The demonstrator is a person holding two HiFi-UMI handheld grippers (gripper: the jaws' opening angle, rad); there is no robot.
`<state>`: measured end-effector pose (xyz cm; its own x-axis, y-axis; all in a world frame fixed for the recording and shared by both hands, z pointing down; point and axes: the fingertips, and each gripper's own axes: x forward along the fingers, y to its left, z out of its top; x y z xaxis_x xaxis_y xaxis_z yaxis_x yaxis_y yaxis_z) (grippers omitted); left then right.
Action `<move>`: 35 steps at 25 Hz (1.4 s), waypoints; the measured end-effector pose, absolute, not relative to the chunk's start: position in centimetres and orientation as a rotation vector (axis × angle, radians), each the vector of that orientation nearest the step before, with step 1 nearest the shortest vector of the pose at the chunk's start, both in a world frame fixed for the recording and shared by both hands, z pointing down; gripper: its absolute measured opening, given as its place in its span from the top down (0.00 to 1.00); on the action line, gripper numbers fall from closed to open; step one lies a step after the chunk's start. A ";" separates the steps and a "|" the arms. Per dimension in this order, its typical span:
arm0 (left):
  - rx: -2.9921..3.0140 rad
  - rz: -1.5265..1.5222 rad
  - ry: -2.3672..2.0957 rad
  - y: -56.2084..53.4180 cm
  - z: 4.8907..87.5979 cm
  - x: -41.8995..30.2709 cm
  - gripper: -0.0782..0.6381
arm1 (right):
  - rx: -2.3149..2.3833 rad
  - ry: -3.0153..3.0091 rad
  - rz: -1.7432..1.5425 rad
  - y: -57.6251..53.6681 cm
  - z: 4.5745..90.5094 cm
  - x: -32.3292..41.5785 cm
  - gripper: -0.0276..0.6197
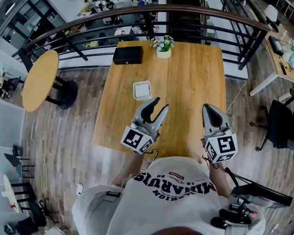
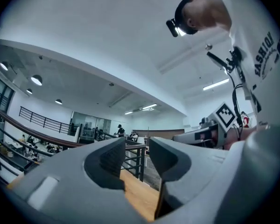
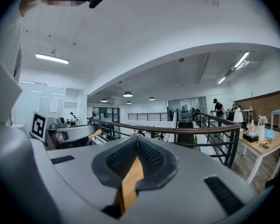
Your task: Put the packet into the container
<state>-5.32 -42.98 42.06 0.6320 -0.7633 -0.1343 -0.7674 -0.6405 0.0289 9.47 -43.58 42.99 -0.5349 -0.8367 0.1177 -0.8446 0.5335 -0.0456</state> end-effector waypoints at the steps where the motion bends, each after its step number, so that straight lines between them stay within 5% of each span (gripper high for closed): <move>1: -2.804 0.223 1.321 -42.1 41.6 -4.9 0.66 | 1.454 -2.692 0.137 -43.4 42.8 9.2 0.94; 9: -2.786 0.059 1.286 -39.2 41.7 -2.9 0.67 | 1.397 -2.680 0.148 -42.4 44.0 8.7 0.94; 10: -2.787 0.049 1.289 -39.1 41.6 -3.0 0.70 | 1.395 -2.682 0.155 -42.3 44.1 8.7 0.94; 11: -2.789 0.046 1.285 -38.9 41.5 -3.1 0.89 | 1.393 -2.686 0.157 -42.2 44.1 8.6 0.94; 35: -2.893 0.138 1.206 -37.9 41.0 -1.9 0.89 | 1.353 -2.719 0.118 -41.5 44.5 9.2 0.94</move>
